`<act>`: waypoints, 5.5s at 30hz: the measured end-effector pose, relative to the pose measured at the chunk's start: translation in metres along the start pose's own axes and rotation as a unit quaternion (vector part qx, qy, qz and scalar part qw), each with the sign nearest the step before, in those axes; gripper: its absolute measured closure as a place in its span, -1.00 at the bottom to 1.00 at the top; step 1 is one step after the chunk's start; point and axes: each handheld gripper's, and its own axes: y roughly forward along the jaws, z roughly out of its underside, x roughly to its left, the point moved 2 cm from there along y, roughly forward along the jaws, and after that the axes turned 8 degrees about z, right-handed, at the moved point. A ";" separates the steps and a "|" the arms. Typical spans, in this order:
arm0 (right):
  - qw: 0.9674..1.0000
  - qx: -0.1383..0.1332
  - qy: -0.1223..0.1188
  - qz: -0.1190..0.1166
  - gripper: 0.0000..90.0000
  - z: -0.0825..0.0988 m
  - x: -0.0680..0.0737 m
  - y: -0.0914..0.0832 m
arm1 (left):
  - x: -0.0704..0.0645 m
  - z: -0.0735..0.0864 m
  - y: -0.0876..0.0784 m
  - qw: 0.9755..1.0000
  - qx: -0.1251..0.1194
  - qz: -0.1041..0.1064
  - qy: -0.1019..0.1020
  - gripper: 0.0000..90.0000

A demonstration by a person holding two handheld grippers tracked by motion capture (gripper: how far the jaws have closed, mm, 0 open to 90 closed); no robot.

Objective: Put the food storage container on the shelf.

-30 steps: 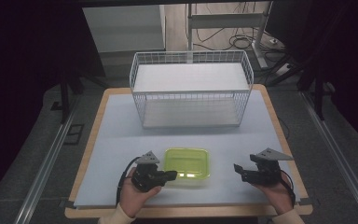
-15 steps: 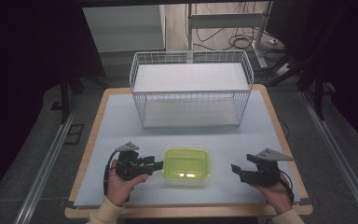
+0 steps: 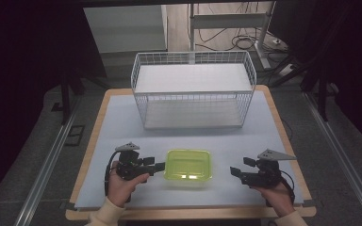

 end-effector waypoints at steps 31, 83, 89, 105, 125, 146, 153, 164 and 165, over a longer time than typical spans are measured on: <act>0.986 0.084 0.104 -0.104 0.07 -0.016 0.021 0.053 | 0.022 -0.005 0.024 0.995 0.030 0.054 -0.077 0.03; 0.974 0.059 0.147 -0.160 0.82 -0.026 0.033 0.046 | 0.003 -0.003 0.015 0.992 0.004 0.106 -0.062 0.82; 0.975 0.052 0.142 -0.160 0.81 -0.029 0.033 0.043 | -0.001 -0.006 0.012 0.993 -0.001 0.104 -0.050 0.82; 0.977 0.032 0.130 -0.164 0.81 -0.047 0.033 0.033 | -0.012 -0.024 0.003 0.994 -0.016 0.101 -0.026 0.82; 0.981 -0.005 0.115 -0.154 0.81 -0.091 0.032 0.013 | -0.028 -0.072 -0.010 0.994 -0.032 0.100 0.010 0.82; 0.985 -0.020 0.095 -0.140 0.81 -0.128 0.037 0.010 | -0.030 -0.099 -0.024 0.994 -0.049 0.092 0.019 0.82; 0.986 -0.024 0.089 -0.137 0.81 -0.140 0.039 0.007 | -0.033 -0.110 -0.030 0.994 -0.054 0.089 0.023 0.82; 0.988 -0.030 0.081 -0.131 0.81 -0.157 0.037 0.006 | -0.035 -0.125 -0.032 0.994 -0.058 0.084 0.028 0.82; 0.988 -0.030 0.080 -0.130 0.81 -0.159 0.037 0.006 | -0.035 -0.127 -0.031 0.995 -0.057 0.083 0.027 0.82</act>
